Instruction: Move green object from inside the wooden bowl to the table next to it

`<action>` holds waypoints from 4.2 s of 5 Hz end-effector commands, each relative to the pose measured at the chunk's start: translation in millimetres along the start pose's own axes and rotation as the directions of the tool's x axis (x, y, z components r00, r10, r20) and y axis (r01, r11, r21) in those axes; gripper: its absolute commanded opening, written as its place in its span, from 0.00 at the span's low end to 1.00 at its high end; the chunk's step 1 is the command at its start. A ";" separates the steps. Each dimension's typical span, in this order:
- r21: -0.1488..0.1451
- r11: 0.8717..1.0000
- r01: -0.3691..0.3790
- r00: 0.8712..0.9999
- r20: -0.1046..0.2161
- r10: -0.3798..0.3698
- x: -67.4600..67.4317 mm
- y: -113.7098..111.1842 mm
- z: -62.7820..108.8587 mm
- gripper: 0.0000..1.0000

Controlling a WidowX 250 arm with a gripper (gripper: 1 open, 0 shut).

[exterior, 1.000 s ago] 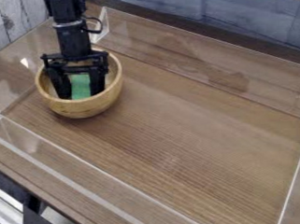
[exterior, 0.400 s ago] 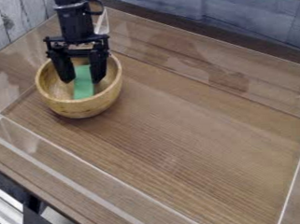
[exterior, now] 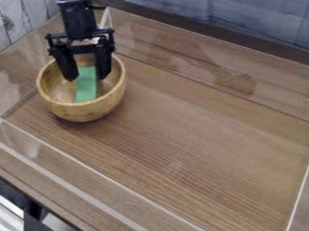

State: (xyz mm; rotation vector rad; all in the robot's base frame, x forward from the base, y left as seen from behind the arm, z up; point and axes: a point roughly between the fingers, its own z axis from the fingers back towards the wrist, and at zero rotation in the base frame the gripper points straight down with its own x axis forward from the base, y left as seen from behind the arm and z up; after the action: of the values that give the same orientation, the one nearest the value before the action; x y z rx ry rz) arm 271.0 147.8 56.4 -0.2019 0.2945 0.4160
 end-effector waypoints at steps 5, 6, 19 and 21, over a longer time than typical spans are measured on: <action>0.018 0.999 0.026 0.999 0.022 -0.027 -4.1 3.5 8.6 1.00; 0.022 0.998 0.067 0.998 0.009 -0.067 -9.8 0.6 -0.2 1.00; -0.177 0.944 0.279 0.960 0.061 -0.273 -101.5 -33.2 137.6 0.00; -0.146 0.907 0.394 0.917 -0.010 -0.400 -112.7 -50.7 122.4 0.00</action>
State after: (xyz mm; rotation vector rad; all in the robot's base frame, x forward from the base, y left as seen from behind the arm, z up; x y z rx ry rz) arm 227.6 91.9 197.0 -0.4368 0.3183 0.0389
